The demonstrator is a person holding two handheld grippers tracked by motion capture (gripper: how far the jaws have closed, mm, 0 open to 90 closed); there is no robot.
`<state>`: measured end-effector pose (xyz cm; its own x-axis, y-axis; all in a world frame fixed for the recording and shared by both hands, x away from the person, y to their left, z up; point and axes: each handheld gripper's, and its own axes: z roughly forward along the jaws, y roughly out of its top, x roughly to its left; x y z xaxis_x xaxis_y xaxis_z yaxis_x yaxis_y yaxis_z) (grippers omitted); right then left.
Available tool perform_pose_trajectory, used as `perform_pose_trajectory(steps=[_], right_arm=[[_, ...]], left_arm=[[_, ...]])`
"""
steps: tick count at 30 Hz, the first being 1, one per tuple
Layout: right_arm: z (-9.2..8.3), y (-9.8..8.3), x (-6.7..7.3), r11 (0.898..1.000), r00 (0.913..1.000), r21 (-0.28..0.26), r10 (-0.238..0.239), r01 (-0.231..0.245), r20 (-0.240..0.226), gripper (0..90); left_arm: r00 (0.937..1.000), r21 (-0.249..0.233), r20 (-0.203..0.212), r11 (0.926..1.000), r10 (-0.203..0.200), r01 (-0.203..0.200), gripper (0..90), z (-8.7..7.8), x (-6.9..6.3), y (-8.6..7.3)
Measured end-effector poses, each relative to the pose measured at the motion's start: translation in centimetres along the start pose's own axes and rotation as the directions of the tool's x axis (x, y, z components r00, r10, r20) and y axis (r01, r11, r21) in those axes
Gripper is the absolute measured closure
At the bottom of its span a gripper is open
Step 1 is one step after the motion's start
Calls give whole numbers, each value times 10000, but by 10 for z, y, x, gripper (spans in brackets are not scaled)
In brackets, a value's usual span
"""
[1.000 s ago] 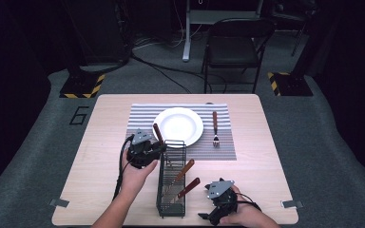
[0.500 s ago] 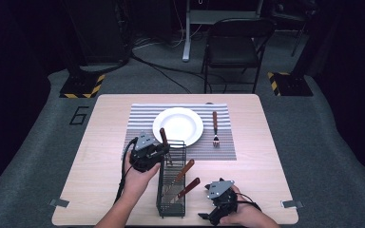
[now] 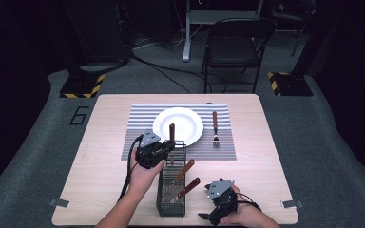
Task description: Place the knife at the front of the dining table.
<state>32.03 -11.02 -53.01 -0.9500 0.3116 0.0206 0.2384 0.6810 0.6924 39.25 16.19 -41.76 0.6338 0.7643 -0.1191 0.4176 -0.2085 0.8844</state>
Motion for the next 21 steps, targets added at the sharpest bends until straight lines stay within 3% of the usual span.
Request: perform_pose_trajectory(steps=[6,8,10,11,21], right_arm=[[0,0,0,10000,10000,-9,4,-4,8,0],[0,0,0,10000,10000,-11,-1,1,8,0],[0,0,0,10000,10000,-13,-3,3,7,0],[1,0,-2,9993,9993,-133,-360,360,22,0],[1,0,-2,9992,9993,-126,-371,371,-6,0]], left_arm=[[10000,138,-50,9999,60,-59,796,2,-1,4],[9998,12,171,9999,-137,137,802,-3,1,8],[9999,1,110,9999,-104,104,802,-6,2,12],[9999,-1,106,10000,-38,38,802,-9,2,14],[9999,-77,92,9999,126,-126,802,-33,4,39]])
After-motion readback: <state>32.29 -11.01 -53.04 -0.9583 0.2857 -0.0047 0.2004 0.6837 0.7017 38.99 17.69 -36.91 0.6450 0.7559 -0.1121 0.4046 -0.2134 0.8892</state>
